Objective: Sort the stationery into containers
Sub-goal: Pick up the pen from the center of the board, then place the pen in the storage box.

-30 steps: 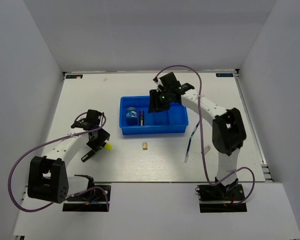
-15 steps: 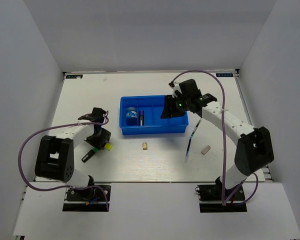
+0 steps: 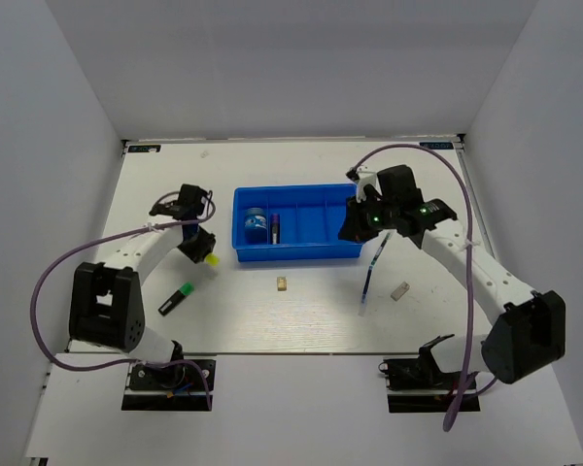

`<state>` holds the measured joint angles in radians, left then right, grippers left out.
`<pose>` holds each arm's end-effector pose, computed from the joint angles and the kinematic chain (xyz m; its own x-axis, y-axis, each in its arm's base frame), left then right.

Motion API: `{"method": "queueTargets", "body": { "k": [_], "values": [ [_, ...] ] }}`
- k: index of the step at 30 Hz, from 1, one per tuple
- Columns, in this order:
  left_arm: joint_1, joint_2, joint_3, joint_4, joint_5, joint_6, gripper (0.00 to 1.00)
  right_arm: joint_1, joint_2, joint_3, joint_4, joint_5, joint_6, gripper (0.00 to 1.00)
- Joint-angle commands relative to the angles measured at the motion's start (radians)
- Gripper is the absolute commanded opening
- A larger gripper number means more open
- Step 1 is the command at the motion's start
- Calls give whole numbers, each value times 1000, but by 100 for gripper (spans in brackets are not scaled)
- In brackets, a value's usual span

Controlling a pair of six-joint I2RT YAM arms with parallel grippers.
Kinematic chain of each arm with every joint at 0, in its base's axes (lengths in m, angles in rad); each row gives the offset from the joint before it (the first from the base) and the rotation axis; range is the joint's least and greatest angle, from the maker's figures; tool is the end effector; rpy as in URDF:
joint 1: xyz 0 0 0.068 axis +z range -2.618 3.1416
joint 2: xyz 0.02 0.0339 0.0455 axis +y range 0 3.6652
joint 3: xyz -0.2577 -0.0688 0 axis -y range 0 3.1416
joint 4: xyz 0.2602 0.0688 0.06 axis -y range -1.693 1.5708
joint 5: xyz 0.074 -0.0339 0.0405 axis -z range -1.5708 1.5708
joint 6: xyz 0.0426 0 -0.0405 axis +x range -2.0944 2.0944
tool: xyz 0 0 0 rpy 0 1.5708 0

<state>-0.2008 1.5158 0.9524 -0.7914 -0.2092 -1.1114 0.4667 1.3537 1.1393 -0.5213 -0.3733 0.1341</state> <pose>0.2787 -0.0477 0.1696 -0.5602 -0.7807 -0.2768 -0.7907 0.6036 -0.1022 0.2750 0.1560 0.2921 -0.6823 -0.2043 -0.7020 -0.5743 0.7439 0.3417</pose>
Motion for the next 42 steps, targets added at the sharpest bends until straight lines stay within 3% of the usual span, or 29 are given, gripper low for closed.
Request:
{"method": "queueTargets", "body": {
  "k": [1,5,6,7,8,10,11,12,14,18,23,26,27,28,30,33,34,35,36,37,38,39,42],
  "values": [
    [-46,-120,132,-48,-94,148,1,-8,-98,-61,-72,-44,-208,0],
    [-119,-198,213,-36,-139,368,1,-17,-198,-159,-10,11,-251,0],
    [-129,-201,239,-25,-106,401,1,-19,-217,-171,9,40,-251,15],
    [-137,-186,247,10,-41,430,1,-23,-222,-193,17,53,-251,43],
    [-152,-174,287,47,58,456,1,-20,-232,-196,21,63,-252,59],
    [-166,-93,363,108,228,527,1,-30,-229,-200,18,83,-274,54],
    [-189,-66,385,118,275,554,2,-34,-228,-200,23,89,-277,11],
    [-196,-16,408,118,310,570,3,-42,-229,-205,27,94,-278,0],
    [-236,97,506,115,389,591,8,-51,-232,-213,27,103,-281,0],
    [-293,231,641,77,355,625,18,-74,-275,-243,52,125,-286,0],
    [-307,333,658,89,335,602,26,-108,-295,-259,63,129,-283,0],
    [-319,353,648,87,312,602,41,-117,-295,-257,63,123,-281,0],
    [-322,353,638,81,310,602,45,-120,-294,-257,60,120,-283,2],
    [-327,354,635,86,304,604,61,-122,-295,-257,58,117,-283,12],
    [-328,345,623,86,294,610,70,-125,-294,-259,60,113,-283,26],
    [-330,328,618,83,289,622,78,-128,-291,-256,56,100,-283,34],
    [-328,320,626,80,291,627,78,-129,-291,-259,55,100,-284,34],
    [-328,304,626,81,294,628,68,-131,-289,-256,52,97,-284,34],
    [-330,296,626,78,294,630,51,-131,-289,-256,50,94,-283,29],
    [-330,253,614,78,297,633,6,-134,-289,-259,52,94,-283,16],
    [-330,233,602,78,291,633,5,-137,-291,-257,49,90,-281,16],
    [-331,184,567,70,245,633,0,-138,-291,-259,47,88,-281,2],
    [-325,45,410,2,82,555,1,-143,-294,-259,46,83,-278,0]
  ]
}}
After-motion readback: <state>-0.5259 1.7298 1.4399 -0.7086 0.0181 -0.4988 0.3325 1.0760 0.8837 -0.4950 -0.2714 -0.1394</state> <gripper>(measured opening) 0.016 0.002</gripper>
